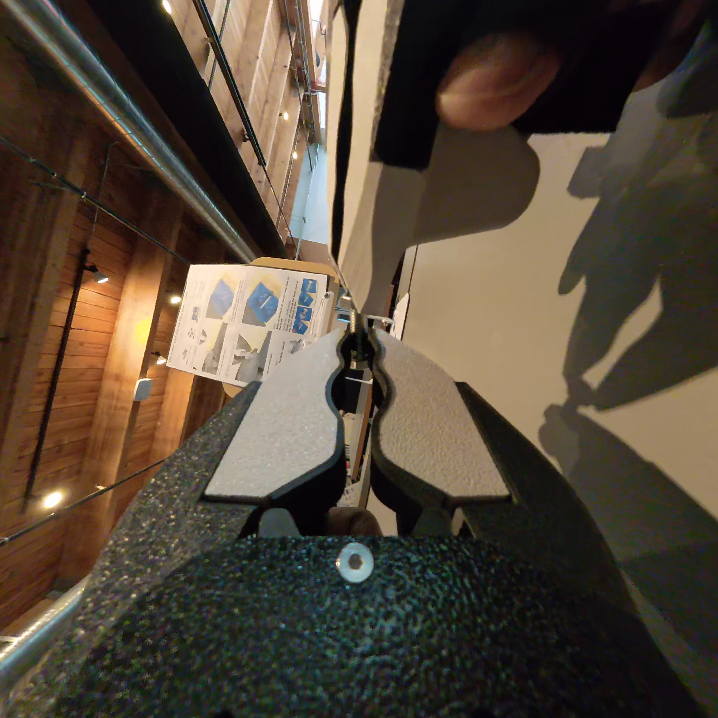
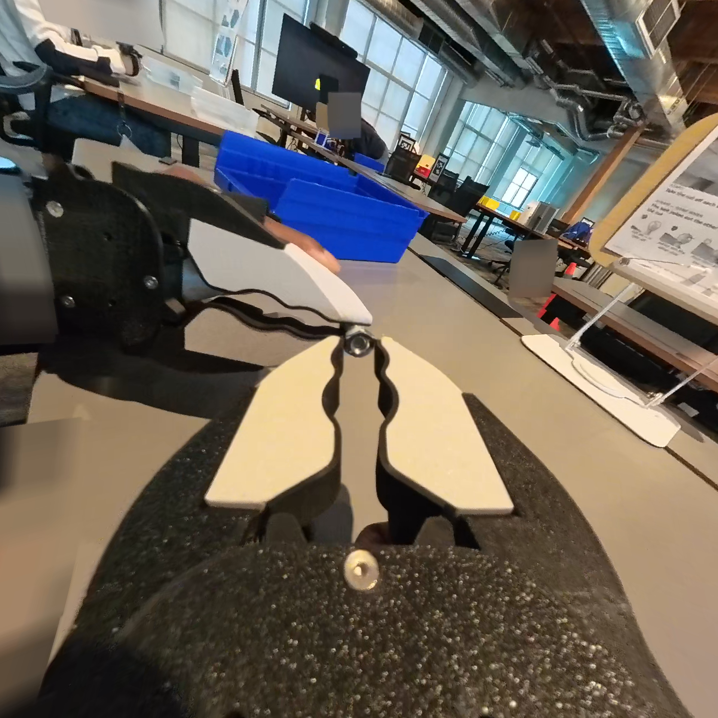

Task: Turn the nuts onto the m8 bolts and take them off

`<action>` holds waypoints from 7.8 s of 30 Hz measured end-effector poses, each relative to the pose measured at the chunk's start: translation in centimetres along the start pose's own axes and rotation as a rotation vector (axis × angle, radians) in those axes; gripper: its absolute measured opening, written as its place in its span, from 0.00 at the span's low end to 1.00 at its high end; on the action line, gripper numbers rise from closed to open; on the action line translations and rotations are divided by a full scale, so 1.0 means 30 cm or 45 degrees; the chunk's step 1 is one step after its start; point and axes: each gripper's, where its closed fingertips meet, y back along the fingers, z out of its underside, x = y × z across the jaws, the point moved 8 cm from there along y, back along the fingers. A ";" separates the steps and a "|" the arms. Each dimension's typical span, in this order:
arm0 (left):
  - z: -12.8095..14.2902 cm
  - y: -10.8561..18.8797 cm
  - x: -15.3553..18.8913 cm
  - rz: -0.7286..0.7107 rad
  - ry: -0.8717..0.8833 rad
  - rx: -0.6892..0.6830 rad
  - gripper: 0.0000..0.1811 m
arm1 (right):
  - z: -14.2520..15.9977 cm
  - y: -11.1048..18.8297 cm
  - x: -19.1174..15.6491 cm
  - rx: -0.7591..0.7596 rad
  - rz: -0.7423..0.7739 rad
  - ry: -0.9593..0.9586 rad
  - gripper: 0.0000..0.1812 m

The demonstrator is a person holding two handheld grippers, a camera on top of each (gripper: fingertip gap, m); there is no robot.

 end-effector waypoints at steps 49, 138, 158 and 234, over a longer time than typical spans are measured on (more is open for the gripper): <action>-0.017 0.012 0.019 0.227 0.173 0.184 0.04 | 0.030 0.040 -0.070 0.051 -0.012 0.877 0.08; 0.012 0.001 0.003 0.189 0.224 0.009 0.04 | 0.021 0.021 -0.010 -0.059 -0.096 0.149 0.21; 0.000 0.030 0.020 0.577 0.489 0.184 0.04 | 0.109 0.044 -0.071 -0.142 -0.023 1.318 0.06; 0.008 -0.008 0.015 0.263 0.328 0.049 0.04 | 0.336 0.495 0.916 -1.184 0.676 -0.688 0.09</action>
